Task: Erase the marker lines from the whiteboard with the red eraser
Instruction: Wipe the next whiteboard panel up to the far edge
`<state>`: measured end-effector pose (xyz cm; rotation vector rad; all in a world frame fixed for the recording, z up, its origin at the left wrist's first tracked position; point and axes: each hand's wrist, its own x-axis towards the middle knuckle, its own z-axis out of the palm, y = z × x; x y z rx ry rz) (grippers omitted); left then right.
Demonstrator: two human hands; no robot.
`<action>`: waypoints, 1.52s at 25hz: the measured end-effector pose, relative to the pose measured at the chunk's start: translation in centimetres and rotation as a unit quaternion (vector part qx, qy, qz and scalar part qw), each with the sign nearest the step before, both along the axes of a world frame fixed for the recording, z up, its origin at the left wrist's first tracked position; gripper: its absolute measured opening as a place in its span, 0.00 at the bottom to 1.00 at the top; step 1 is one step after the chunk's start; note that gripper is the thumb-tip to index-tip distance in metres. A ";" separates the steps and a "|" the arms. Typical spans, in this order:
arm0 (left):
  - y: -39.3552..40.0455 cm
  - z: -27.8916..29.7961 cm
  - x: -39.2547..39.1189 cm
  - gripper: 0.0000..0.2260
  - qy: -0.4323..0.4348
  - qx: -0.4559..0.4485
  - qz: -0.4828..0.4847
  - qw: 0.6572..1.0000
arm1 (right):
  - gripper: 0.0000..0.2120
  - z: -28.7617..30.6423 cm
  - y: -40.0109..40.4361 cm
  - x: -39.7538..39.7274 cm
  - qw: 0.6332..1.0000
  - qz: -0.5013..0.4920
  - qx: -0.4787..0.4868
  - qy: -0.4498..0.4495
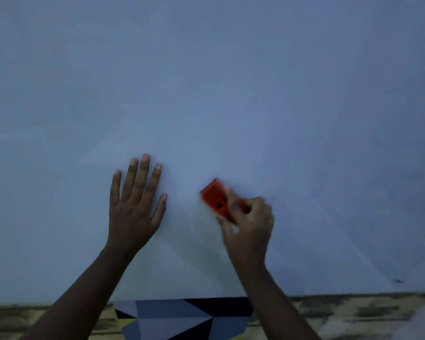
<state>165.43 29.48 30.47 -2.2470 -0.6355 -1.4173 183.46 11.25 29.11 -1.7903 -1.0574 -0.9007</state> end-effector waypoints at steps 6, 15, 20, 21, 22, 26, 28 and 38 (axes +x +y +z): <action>-0.1 -3.6 -1.1 0.32 0.008 -0.034 -0.005 0.999 | 0.36 -15.1 -0.7 -1.4 0.971 0.007 -0.211 -0.112; -0.1 -8.6 -1.8 0.34 0.008 -0.064 -0.016 0.998 | 0.34 -1.5 -0.1 0.0 0.988 0.006 0.115 0.101; 0.0 -10.5 -1.5 0.34 -0.004 -0.065 -0.015 0.998 | 0.34 -7.1 1.5 -1.7 0.992 -0.011 0.091 0.084; 0.1 -10.9 -1.5 0.34 -0.003 -0.067 -0.016 0.998 | 0.34 -9.6 1.7 -2.2 0.995 -0.012 0.062 0.072; 0.1 -11.3 -1.6 0.34 -0.002 -0.067 -0.016 0.998 | 0.33 -12.3 1.7 -2.5 0.998 -0.016 0.034 0.059; 0.5 -13.3 -1.9 0.34 0.006 -0.062 -0.017 0.998 | 0.31 -21.5 1.2 -3.9 0.994 -0.027 -0.023 0.107; 0.7 -14.4 -2.2 0.34 0.012 -0.056 -0.018 0.998 | 0.31 -24.0 1.3 -4.7 0.986 -0.038 -0.013 0.164; 3.9 -16.8 -9.2 0.29 0.046 -0.020 0.008 0.999 | 0.43 -26.5 4.1 -9.4 0.663 -0.043 0.259 0.701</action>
